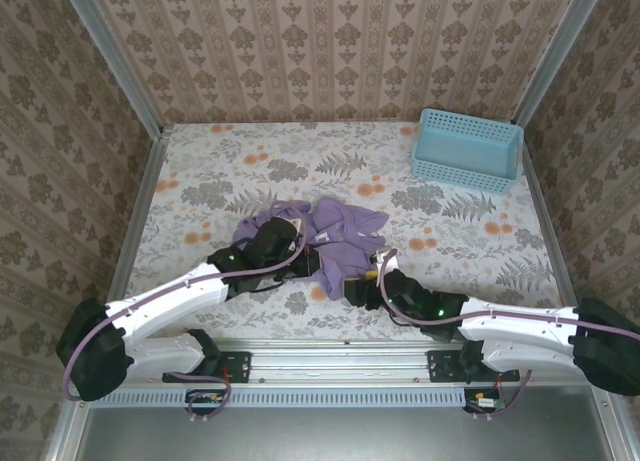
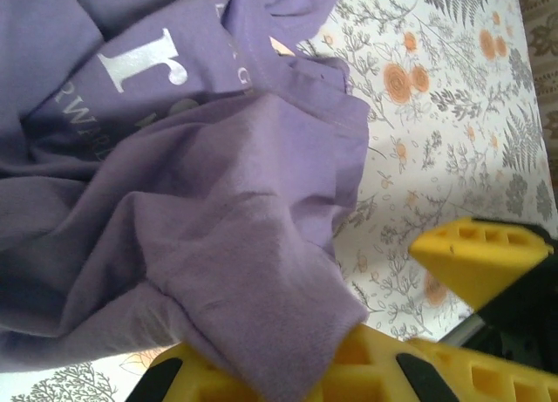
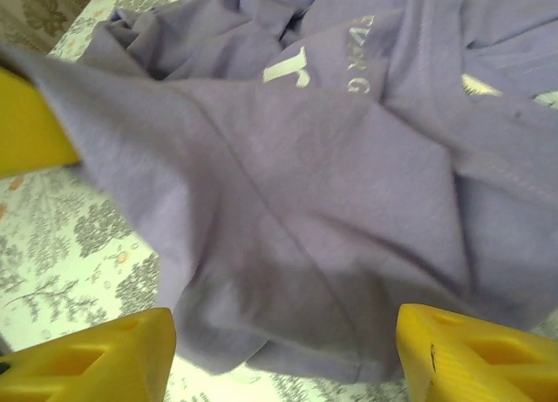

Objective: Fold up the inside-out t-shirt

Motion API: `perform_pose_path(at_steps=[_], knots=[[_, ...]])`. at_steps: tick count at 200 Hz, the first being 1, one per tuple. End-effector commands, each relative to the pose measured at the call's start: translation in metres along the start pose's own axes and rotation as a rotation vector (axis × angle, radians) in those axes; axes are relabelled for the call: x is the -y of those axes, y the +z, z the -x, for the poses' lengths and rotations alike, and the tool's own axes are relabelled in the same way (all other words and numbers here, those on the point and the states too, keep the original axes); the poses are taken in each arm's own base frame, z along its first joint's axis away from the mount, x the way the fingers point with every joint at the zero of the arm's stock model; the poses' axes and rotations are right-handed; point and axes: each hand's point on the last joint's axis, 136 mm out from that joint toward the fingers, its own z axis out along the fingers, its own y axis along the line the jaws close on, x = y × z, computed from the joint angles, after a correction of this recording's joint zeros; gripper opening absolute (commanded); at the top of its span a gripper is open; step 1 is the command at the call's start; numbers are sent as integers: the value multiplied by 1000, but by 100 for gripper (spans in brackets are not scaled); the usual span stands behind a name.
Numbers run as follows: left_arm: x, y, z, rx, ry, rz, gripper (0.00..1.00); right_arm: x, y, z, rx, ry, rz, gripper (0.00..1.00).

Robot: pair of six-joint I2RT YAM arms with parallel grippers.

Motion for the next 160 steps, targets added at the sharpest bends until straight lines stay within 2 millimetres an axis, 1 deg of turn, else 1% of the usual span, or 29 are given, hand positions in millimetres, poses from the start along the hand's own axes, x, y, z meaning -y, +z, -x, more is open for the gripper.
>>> perform_pose_path(at_steps=[1, 13, 31, 49, 54, 62, 79, 81, 87, 105, 116, 119, 145, 160], knots=[[21, -10, 3, 16, 63, -66, 0, -1, 2, 24, 44, -35, -24, 70], [23, -10, 1, 14, 72, -68, 0, -13, 10, 26, 36, -61, 28, 72], [24, -11, -2, 2, 70, -69, 0, -36, 25, 19, -10, -106, 115, 74], [29, -16, -4, 5, 76, -86, 0, -45, 43, 10, -71, -144, 122, 69], [30, -18, -4, 8, 81, -88, 0, -45, 47, 7, -85, -152, 117, 67], [30, -21, -4, 14, 86, -89, 0, -40, 54, 4, -98, -160, 81, 60], [30, -28, -5, 18, 96, -87, 0, -23, 61, 8, -84, -144, -2, 40], [30, -30, -5, 18, 97, -88, 0, -18, 65, 3, -98, -144, -17, 38], [31, -34, -5, 25, 104, -92, 0, -10, 68, 2, -103, -124, -34, 31], [30, -45, -4, 50, 124, -105, 0, 7, 73, 4, -108, -53, -34, 10], [30, -49, -3, 60, 131, -110, 0, 13, 76, 5, -107, -28, -28, 1], [29, -50, -2, 61, 131, -110, 0, 13, 76, 6, -107, -25, -24, 0], [31, -56, -1, 66, 141, -144, 0, 11, 80, 8, -119, -14, -1, 0], [35, -60, 0, 76, 169, -174, 0, 16, 82, 7, -130, 13, 11, 0]])
